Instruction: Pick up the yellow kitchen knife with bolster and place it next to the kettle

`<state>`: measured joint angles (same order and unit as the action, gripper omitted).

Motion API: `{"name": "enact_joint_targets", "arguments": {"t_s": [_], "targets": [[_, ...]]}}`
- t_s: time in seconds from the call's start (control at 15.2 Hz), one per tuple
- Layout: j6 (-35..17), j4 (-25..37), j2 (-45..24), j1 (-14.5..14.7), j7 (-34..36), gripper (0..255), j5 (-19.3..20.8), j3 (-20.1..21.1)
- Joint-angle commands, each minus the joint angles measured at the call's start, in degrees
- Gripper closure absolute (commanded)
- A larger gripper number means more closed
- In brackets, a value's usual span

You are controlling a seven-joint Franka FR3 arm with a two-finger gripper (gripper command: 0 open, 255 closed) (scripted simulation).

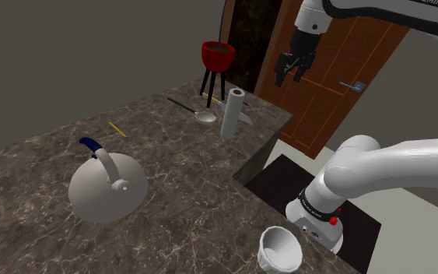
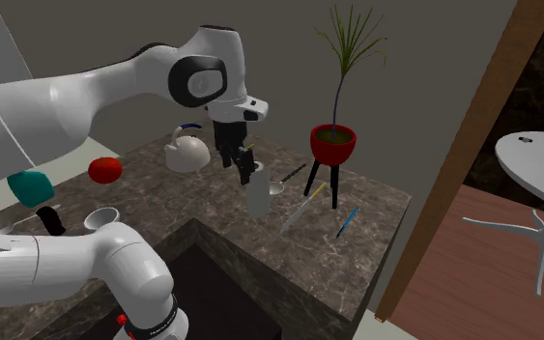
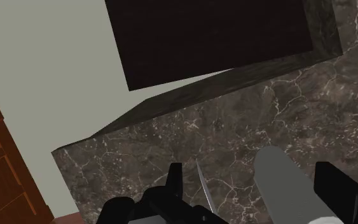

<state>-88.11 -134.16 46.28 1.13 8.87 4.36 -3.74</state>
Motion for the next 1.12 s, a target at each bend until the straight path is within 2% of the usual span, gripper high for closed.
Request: {"name": "enact_joint_targets", "arguments": {"t_s": [0.0,0.53,1.06], "targets": [[0.0,0.0,0.0,0.0,0.0,0,0.0,0.0],[-12.62,0.61,-14.75,1.46,-6.97,0,0.94,-4.62],[-22.62,6.21,-32.14,3.07,-14.6,0,-0.88,-8.14]]}}
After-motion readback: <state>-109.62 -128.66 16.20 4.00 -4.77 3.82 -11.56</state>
